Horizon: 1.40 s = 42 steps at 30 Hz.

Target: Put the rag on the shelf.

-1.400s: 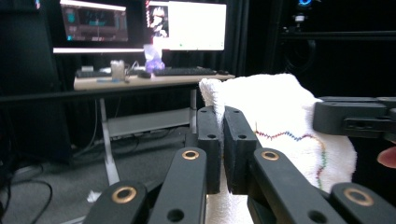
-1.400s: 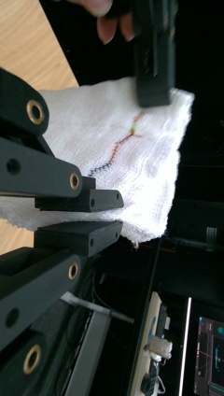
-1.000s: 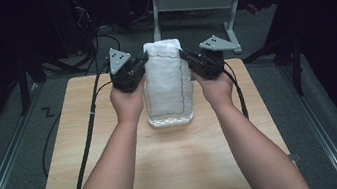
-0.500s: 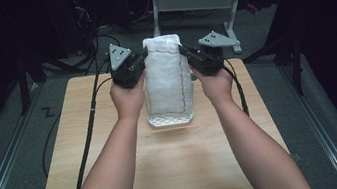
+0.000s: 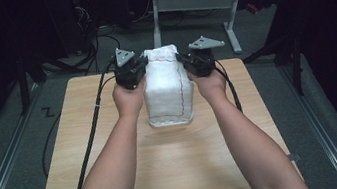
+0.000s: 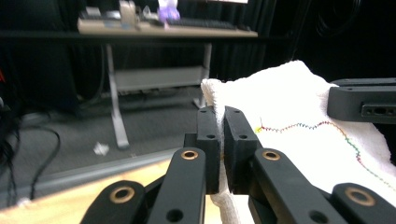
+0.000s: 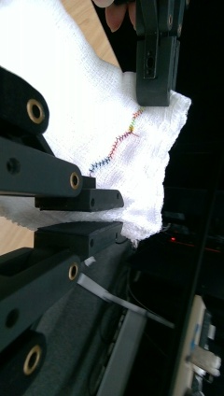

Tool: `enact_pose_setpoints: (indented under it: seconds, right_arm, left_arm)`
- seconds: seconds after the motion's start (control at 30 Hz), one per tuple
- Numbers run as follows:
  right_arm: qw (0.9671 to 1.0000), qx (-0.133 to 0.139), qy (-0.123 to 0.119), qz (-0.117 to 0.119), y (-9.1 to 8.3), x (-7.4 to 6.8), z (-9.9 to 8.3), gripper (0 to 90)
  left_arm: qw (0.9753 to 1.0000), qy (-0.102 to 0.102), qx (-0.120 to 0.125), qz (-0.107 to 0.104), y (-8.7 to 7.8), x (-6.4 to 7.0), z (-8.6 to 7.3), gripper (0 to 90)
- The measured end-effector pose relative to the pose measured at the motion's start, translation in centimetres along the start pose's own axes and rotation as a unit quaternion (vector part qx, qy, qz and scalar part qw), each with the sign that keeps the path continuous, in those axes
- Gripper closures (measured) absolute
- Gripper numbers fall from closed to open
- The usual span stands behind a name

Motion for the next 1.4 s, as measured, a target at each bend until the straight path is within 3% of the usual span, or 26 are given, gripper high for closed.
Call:
enact_pose_setpoints:
  seconds: [0.43, 0.53, 0.57, 0.7, 0.97, 1.27, 1.4]
  right_arm:
    - [0.9986, -0.048, 0.02, 0.014, 1.2, 0.4, -1.8, 82.9]
    - [0.9981, -0.047, 0.037, 0.018, 1.4, 0.6, -2.1, 80.4]
    - [0.9977, -0.048, 0.046, 0.014, 1.4, 0.8, -2.2, 73.2]
    - [0.9976, -0.043, 0.055, 0.003, 1.0, 1.4, -2.0, 70.8]
    - [0.9975, -0.041, 0.057, 0.001, 0.6, 1.8, -2.0, 70.9]
    - [0.9983, -0.029, 0.05, -0.002, -1.2, 2.1, -2.2, 68.1]
    - [0.9986, -0.034, 0.039, -0.008, -2.0, 2.0, -2.6, 67.3]
  left_arm:
    - [0.998, -0.023, -0.052, -0.028, 0.6, -1.0, -1.7, 85.5]
    - [0.9977, -0.024, -0.059, -0.025, 0.7, -1.0, -1.9, 85.5]
    - [0.9976, -0.026, -0.061, -0.02, 0.7, -1.0, -2.0, 83.8]
    - [0.9977, -0.04, -0.054, -0.015, 0.5, -1.4, -1.9, 78.6]
    - [0.9981, -0.035, -0.049, -0.01, 0.2, -1.3, -1.8, 77.2]
    - [0.9986, -0.035, -0.039, -0.006, -1.4, -1.6, -2.2, 73.6]
    - [0.9983, -0.011, -0.057, 0.003, -2.1, -1.8, -2.6, 72.9]
Point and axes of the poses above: each handheld gripper's, and its own axes: y roughly forward along the jaws, z roughly out of its top, x roughly to its right, the point moved 1 cm from there along y, roughly forward along the jaws, and after that the axes turned 1 degree about y, right-handed, at the moved point
